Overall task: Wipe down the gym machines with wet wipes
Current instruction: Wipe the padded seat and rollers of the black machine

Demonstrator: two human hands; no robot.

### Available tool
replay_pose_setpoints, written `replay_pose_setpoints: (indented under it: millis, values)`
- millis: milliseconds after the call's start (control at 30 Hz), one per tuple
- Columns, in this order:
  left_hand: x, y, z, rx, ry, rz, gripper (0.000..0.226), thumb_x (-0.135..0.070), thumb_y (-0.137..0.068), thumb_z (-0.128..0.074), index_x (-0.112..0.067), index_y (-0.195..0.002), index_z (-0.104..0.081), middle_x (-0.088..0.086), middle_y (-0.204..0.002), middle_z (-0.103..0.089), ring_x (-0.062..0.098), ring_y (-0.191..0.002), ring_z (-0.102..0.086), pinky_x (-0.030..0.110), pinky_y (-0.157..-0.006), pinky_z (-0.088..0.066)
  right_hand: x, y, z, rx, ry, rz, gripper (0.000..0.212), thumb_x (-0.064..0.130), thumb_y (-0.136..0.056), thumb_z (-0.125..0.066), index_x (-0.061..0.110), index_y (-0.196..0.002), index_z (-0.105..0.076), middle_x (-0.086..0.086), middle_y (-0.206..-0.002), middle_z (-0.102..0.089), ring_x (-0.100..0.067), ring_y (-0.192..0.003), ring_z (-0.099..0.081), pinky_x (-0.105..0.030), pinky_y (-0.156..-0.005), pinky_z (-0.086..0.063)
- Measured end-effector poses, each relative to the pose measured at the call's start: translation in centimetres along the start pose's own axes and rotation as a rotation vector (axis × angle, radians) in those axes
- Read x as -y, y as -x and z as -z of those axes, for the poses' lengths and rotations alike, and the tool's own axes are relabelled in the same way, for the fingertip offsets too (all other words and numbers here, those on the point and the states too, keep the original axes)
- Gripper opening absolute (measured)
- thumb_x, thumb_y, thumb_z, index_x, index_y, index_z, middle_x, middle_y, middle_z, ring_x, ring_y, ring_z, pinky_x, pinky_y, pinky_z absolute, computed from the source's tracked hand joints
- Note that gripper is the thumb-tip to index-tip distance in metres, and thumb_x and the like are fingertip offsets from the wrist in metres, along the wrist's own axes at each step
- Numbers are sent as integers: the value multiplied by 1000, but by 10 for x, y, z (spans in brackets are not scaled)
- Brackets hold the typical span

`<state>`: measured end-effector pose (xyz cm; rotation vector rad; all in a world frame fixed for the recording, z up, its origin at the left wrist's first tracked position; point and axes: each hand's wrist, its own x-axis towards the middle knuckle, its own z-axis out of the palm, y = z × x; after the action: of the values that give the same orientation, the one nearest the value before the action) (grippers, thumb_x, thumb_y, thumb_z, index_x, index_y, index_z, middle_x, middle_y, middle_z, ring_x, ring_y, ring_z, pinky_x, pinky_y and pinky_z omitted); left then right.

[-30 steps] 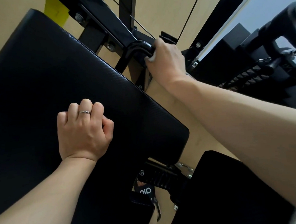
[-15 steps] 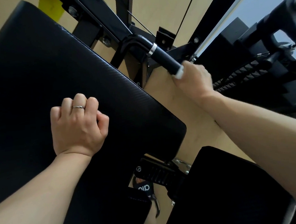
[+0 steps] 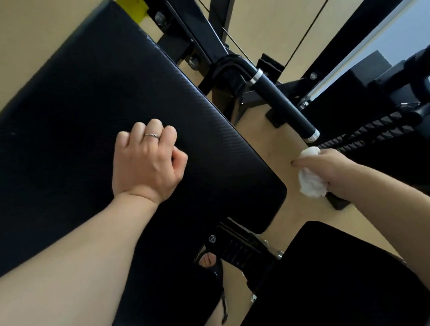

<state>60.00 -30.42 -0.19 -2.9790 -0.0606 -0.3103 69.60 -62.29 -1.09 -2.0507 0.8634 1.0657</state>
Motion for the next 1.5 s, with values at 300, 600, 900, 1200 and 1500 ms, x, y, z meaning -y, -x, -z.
replay_pose_setpoints:
  millis: [300, 600, 900, 1200, 1500]
  values:
    - [18, 34, 42, -32, 203, 74, 12, -18, -93, -53, -12, -84, -55, 5, -82, -53, 24, -73, -48, 36, -68, -33, 85, 111, -118, -242, -96, 781, 54, 29, -88, -70, 25, -138, -50, 3, -128, -54, -12, -113, -51, -34, -96, -47]
    - [79, 151, 37, 37, 141, 215, 12, -20, -93, -50, -11, -88, -56, 6, -86, -50, 23, -72, -44, 34, -66, -27, 33, 122, -218, -312, 577, 1216, 64, 45, -108, -32, 22, -164, -12, -5, -172, 4, -19, -158, 11, -40, -129, -1]
    - [78, 151, 32, -12, 98, 202, 20, -30, -99, -43, -12, -92, -50, 10, -90, -51, 29, -75, -42, 40, -67, -27, 40, 144, -268, -21, 553, 1696, 59, 24, -105, -37, 3, -159, -28, -13, -169, -21, -23, -159, -10, -45, -129, -13]
    - [78, 150, 30, 15, 100, 195, 17, -27, -93, -45, -11, -93, -52, 10, -92, -50, 29, -75, -43, 39, -67, -28, 95, 112, -237, -299, 445, 1478, 65, 27, -98, -38, 3, -159, -30, -13, -168, -23, -27, -158, -13, -44, -129, -10]
    - [77, 150, 29, 9, 113, 204, 17, -25, -94, -43, -11, -93, -52, 9, -92, -51, 28, -75, -45, 40, -67, -31, 82, 92, -205, -33, 802, 1818, 66, 15, -95, -48, 8, -158, -32, -11, -167, -25, -24, -158, -14, -42, -129, -13]
